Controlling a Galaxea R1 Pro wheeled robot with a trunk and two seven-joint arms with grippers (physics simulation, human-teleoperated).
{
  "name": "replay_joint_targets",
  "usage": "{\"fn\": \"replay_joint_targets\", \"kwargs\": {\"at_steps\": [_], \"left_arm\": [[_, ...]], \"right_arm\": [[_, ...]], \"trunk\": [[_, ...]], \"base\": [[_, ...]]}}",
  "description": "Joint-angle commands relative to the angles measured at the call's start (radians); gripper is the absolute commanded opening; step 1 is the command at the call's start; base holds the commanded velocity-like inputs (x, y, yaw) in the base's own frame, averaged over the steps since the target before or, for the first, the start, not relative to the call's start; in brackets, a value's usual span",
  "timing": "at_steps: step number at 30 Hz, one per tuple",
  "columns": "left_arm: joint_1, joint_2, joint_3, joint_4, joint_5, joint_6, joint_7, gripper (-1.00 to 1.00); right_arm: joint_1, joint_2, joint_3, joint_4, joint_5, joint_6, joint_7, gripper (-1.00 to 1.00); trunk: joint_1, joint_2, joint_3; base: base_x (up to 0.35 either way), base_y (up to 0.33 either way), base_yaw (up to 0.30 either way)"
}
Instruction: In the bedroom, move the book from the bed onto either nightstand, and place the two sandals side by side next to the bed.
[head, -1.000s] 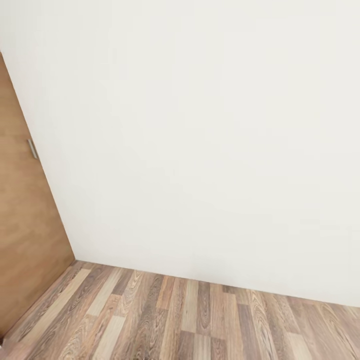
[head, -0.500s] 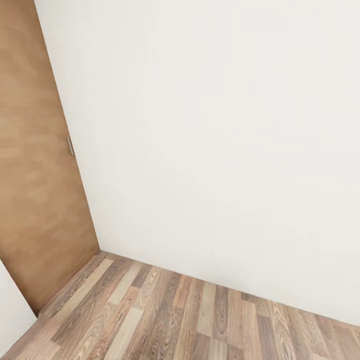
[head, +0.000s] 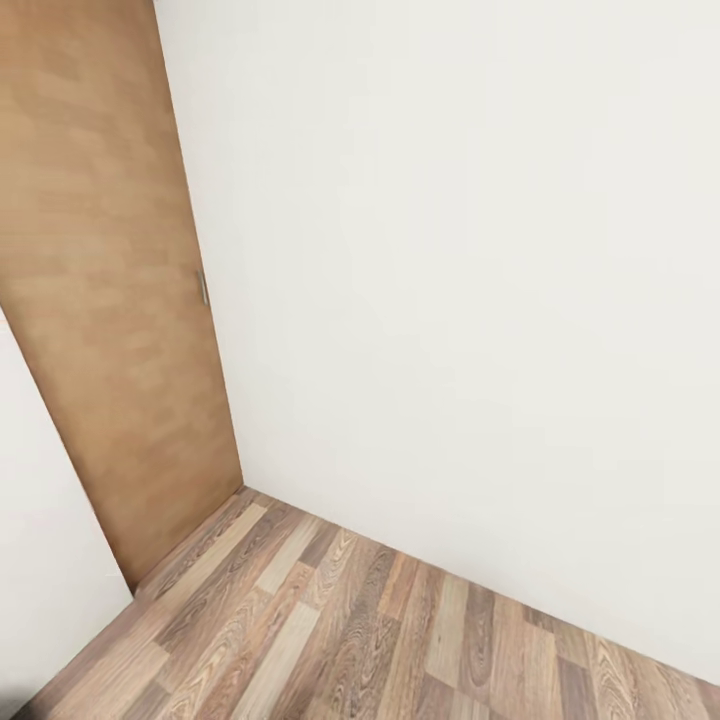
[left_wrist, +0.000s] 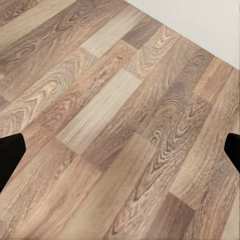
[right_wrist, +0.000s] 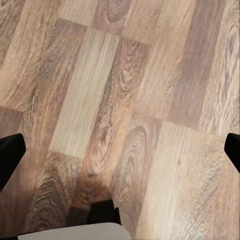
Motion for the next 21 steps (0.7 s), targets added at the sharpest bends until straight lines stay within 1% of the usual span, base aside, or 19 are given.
{"fn": "replay_joint_targets", "kwargs": {"at_steps": [1,21], "left_arm": [[0.0,-0.001,0.001,-0.001,0.006,-0.001,0.0,1.0],[0.0,-0.001,0.001,-0.001,0.006,-0.001,0.0,1.0]], "right_arm": [[0.001,0.0,0.0,-0.001,0.0,-0.002,-0.002,1.0],[0.001,0.0,0.0,-0.001,0.0,-0.003,-0.002,1.0]], "trunk": [[0.0,0.0,-0.001],[0.0,0.0,-0.001]], "base": [[0.0,0.0,0.293],[0.0,0.0,0.294]]}}
